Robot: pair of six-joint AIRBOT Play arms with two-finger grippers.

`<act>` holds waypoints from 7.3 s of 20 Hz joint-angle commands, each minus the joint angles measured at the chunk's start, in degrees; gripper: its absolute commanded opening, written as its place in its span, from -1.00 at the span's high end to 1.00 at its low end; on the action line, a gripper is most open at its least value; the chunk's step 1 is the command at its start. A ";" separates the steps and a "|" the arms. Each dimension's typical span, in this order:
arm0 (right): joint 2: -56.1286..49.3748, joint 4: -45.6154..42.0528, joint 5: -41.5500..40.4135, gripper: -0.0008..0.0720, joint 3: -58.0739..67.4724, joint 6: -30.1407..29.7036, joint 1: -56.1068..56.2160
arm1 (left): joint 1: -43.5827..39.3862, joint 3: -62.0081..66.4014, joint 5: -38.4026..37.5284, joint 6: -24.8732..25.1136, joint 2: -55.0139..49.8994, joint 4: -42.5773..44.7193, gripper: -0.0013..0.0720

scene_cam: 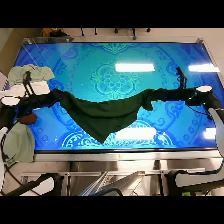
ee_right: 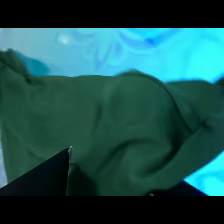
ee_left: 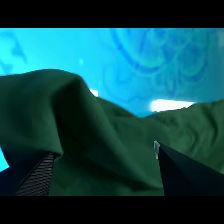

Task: Fold the shirts.

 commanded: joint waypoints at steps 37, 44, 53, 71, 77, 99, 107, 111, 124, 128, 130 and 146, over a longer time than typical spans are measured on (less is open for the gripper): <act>3.26 5.07 -17.27 0.44 -21.38 3.61 21.11 | -41.53 -11.28 9.84 -18.14 -5.73 1.51 0.44; 3.26 5.07 -18.27 0.92 -21.38 3.65 21.11 | -40.65 0.61 -1.29 -17.70 -0.28 1.51 0.92; 5.14 -12.61 -12.46 0.92 -21.38 13.46 21.05 | -19.65 20.04 -8.37 -18.56 2.21 1.20 0.92; 25.55 -18.34 -3.54 0.93 -11.80 18.29 10.62 | -4.83 28.44 -5.97 -17.31 -10.05 0.96 0.92; 29.86 -10.29 -3.10 0.93 9.66 13.46 -5.57 | 4.02 46.77 -21.31 -20.24 -9.31 0.83 0.92; 8.90 -4.61 4.59 0.92 16.46 9.44 0.04 | 1.33 24.09 -5.81 -7.23 0.57 7.04 0.92; -8.96 -10.47 -11.82 -0.25 8.52 9.20 -1.27 | -2.01 41.59 -19.39 -14.73 -27.02 10.10 -0.95; -7.43 -12.87 -4.87 -0.51 15.28 9.22 -9.46 | 4.85 46.75 -34.60 -23.85 -22.60 10.75 -0.95; -13.29 -14.47 1.84 -0.49 15.21 6.80 -7.67 | -1.44 -31.67 -18.53 -27.17 15.30 21.70 -0.95; -13.29 -14.47 1.86 -0.39 15.21 6.80 -7.67 | -4.57 -37.44 -5.29 -27.04 20.44 12.13 -0.95; -13.29 -14.47 1.86 -0.39 15.21 6.80 -7.67 | -7.50 -37.86 1.31 -25.16 19.98 6.78 -0.64; -15.61 -17.05 3.39 -0.40 15.21 5.97 -4.79 | 0.59 -1.70 -12.52 -19.23 -6.56 14.47 0.92</act>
